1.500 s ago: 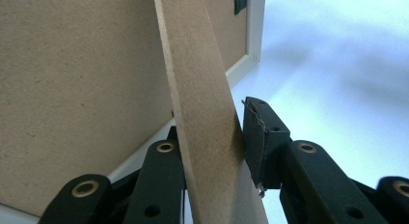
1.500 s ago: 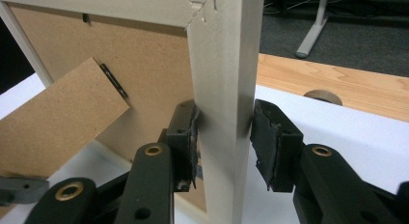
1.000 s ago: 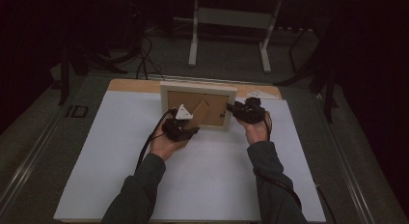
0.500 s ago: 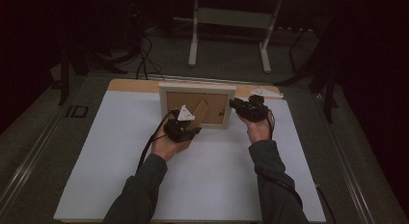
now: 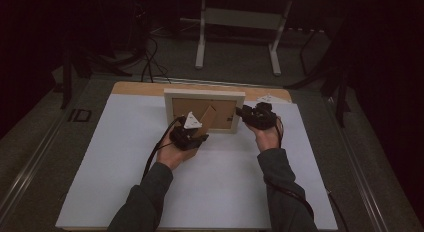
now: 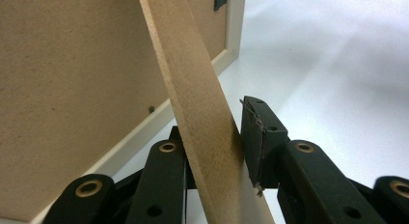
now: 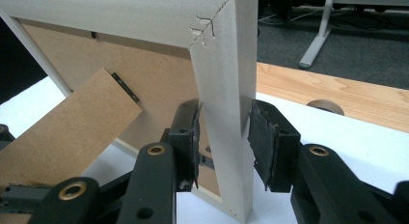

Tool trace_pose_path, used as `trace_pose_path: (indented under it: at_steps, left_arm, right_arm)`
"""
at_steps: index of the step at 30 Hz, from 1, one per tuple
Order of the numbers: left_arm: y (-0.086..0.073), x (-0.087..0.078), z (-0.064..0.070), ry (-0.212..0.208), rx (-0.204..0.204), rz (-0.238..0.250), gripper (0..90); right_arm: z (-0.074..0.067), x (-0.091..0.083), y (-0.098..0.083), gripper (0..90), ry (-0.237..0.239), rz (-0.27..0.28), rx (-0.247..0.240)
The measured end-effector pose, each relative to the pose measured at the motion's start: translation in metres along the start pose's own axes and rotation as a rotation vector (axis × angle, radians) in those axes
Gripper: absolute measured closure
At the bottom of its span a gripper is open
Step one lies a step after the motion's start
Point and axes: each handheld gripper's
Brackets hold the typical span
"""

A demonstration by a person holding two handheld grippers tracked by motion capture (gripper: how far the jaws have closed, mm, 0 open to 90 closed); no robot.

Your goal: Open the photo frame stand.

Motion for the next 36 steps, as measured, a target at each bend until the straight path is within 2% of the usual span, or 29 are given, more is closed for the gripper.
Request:
trace_pose_path:
  at_steps: [15,26,36]
  left_arm:
    - [-0.005,-0.001,0.004,-0.001,0.0,0.004,73.3]
    - [-0.008,-0.002,0.009,-0.004,0.004,0.007,73.8]
    - [-0.016,-0.005,0.017,-0.011,0.03,-0.003,75.5]
  right_arm:
    - [-0.002,-0.006,-0.007,63.8,0.009,-0.002,-0.016]
    - [-0.002,-0.01,-0.02,64.9,0.011,-0.016,-0.024]
    - [-0.008,-0.021,-0.032,64.8,0.035,-0.048,-0.086]
Point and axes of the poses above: each handheld gripper's, and its own axes: x roughly forward along the jaws, y roughly out of its top, z roughly to its right, and after that the axes turned 5 degrees about z, right-handed
